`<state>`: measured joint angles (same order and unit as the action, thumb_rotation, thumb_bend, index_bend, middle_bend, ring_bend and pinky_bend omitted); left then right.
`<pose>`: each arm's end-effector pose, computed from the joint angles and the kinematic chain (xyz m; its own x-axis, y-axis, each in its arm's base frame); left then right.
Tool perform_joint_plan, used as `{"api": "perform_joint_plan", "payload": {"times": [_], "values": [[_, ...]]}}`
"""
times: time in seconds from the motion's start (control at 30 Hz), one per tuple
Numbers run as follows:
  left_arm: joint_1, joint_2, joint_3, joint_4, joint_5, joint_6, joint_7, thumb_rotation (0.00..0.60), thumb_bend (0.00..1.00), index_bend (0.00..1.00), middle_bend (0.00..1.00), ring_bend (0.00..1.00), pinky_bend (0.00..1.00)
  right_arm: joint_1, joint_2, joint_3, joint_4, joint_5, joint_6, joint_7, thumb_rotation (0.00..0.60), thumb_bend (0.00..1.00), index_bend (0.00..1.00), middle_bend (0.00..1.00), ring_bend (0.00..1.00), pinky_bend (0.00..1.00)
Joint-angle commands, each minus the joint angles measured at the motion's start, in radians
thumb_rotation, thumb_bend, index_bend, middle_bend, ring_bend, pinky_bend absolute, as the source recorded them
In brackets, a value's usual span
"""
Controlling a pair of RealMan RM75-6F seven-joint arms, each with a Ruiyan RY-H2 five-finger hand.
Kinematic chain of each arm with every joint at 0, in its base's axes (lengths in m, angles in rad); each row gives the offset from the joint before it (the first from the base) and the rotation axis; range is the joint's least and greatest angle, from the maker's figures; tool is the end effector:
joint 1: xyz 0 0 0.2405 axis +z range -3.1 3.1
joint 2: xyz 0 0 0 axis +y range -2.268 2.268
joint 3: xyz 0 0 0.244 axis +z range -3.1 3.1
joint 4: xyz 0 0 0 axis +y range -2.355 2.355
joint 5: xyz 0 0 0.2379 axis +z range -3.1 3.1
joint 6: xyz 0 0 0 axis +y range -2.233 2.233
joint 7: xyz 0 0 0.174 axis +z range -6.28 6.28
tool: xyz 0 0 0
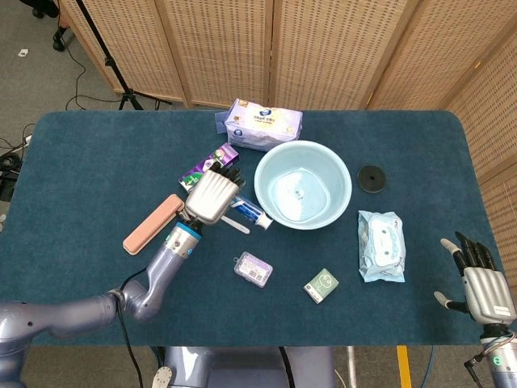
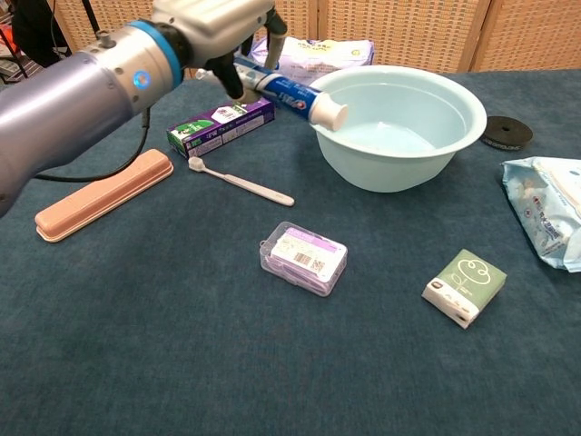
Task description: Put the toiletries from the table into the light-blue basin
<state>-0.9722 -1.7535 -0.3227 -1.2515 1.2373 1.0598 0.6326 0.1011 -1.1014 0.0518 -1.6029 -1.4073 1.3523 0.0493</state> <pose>-0.0053 0.4130 -0.0576 0.5822 -0.2005 0.7879 0.6265 -0.5071 -0.5919 -0.3351 -0.2166 0.1210 0.3551 -0.1198 0.9271 -0.9279 0.0755 0.3651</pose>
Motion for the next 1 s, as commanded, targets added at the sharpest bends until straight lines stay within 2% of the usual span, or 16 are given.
{"api": "perform_joint_plan", "payload": {"times": [0.03,0.37,0.53,0.67,0.77,0.83,0.87,0.93,0.97,1.0], "values": [[-0.118,-0.111,-0.065,0.164,0.007,-0.045,-0.035,0.600,0.30,0.78,0.42,0.47,0.38,0.001,0.002,0.000,0.002,0.004,-0.007,0.012,0.600,0.20,0.12,0.00,0.00,0.00],[-0.327,-0.317,-0.139,0.528,-0.031,-0.118,-0.079,0.600,0.30,0.78,0.42,0.47,0.37,0.003,0.013,0.012,0.023,0.027,-0.026,0.073,0.600,0.20,0.12,0.00,0.00,0.00],[-0.405,-0.411,-0.156,0.691,-0.050,-0.152,-0.136,0.600,0.30,0.77,0.41,0.47,0.38,0.003,0.016,0.018,0.036,0.041,-0.035,0.097,0.600,0.20,0.12,0.00,0.00,0.00],[-0.438,-0.456,-0.141,0.779,-0.038,-0.167,-0.187,0.600,0.29,0.60,0.34,0.46,0.38,0.003,0.015,0.022,0.045,0.046,-0.038,0.108,0.600,0.20,0.12,0.00,0.00,0.00],[-0.452,-0.475,-0.133,0.822,-0.033,-0.177,-0.222,0.600,0.28,0.52,0.29,0.44,0.38,0.003,0.014,0.024,0.049,0.049,-0.039,0.112,0.600,0.19,0.12,0.00,0.00,0.00],[-0.461,-0.483,-0.135,0.841,-0.040,-0.195,-0.240,0.600,0.26,0.46,0.23,0.39,0.38,0.002,0.011,0.026,0.052,0.051,-0.037,0.113,0.600,0.19,0.12,0.00,0.00,0.00],[-0.463,-0.483,-0.135,0.843,-0.043,-0.207,-0.249,0.600,0.26,0.41,0.18,0.33,0.36,0.002,0.010,0.026,0.053,0.051,-0.037,0.114,0.600,0.20,0.12,0.00,0.00,0.00],[-0.465,-0.476,-0.137,0.841,-0.052,-0.233,-0.264,0.600,0.24,0.32,0.07,0.17,0.25,0.002,0.009,0.026,0.054,0.049,-0.037,0.114,0.600,0.20,0.12,0.00,0.00,0.00],[-0.465,-0.474,-0.139,0.838,-0.057,-0.242,-0.264,0.600,0.23,0.25,0.02,0.07,0.15,0.002,0.008,0.026,0.054,0.048,-0.037,0.114,0.600,0.20,0.12,0.00,0.00,0.00],[-0.465,-0.471,-0.140,0.833,-0.062,-0.250,-0.264,0.600,0.22,0.22,0.00,0.03,0.10,0.002,0.008,0.026,0.054,0.048,-0.036,0.113,0.600,0.20,0.12,0.00,0.00,0.00]]}}
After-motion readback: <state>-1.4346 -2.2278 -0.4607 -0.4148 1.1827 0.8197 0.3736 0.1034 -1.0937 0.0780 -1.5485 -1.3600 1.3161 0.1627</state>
